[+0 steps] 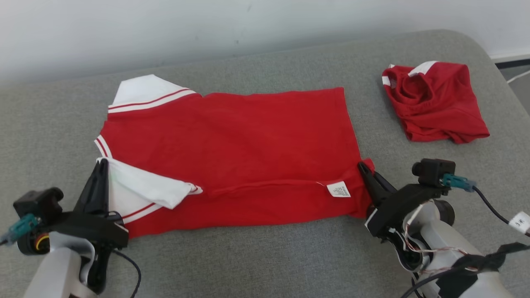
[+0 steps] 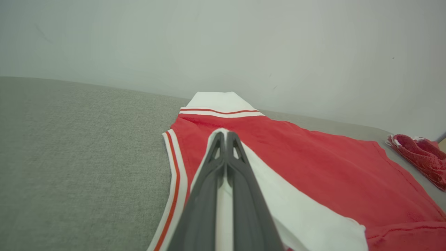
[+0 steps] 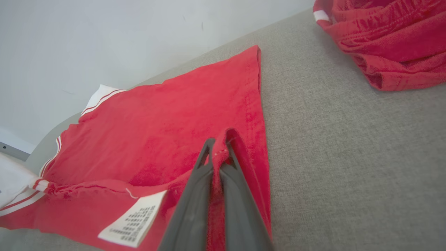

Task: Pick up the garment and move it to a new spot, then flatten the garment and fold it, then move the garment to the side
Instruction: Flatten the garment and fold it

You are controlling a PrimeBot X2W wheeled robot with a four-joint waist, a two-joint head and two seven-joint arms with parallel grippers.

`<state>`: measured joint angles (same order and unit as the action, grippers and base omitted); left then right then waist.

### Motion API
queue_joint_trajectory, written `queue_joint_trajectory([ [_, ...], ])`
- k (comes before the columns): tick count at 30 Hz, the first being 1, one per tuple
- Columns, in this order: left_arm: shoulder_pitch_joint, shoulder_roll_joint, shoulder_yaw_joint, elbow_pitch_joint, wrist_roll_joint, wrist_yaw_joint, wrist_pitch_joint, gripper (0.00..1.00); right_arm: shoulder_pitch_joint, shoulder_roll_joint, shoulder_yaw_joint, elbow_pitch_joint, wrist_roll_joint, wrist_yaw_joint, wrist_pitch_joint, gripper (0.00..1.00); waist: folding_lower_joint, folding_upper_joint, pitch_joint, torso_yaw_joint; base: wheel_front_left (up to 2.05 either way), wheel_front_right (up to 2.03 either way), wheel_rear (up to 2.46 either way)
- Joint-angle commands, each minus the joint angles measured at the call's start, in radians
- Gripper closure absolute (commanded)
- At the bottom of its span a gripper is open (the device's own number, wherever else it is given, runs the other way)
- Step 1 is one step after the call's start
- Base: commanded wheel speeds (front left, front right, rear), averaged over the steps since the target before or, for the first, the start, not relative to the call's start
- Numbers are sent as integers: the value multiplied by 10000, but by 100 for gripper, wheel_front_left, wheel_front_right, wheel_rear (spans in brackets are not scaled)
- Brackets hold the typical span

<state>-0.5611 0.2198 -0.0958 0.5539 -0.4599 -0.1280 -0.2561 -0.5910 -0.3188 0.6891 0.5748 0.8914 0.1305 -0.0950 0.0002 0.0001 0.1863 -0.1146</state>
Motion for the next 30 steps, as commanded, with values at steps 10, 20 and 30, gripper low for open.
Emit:
queue_joint_trajectory([
  [10,-1280,285,-425,1618,-180,-10,-93,100,-1201,393,992,1218,632,5,-543,100,-2,-1,546,-332,0,0,0],
  [20,-1277,307,-340,1595,206,-14,-85,0,-1687,254,1783,1928,845,5,-1321,0,-2,-1,462,-241,0,0,0],
  [30,294,1,556,201,739,-10,-87,0,-1107,-347,1925,1662,352,5,-1703,0,-2,-1,-58,-40,0,0,0],
])
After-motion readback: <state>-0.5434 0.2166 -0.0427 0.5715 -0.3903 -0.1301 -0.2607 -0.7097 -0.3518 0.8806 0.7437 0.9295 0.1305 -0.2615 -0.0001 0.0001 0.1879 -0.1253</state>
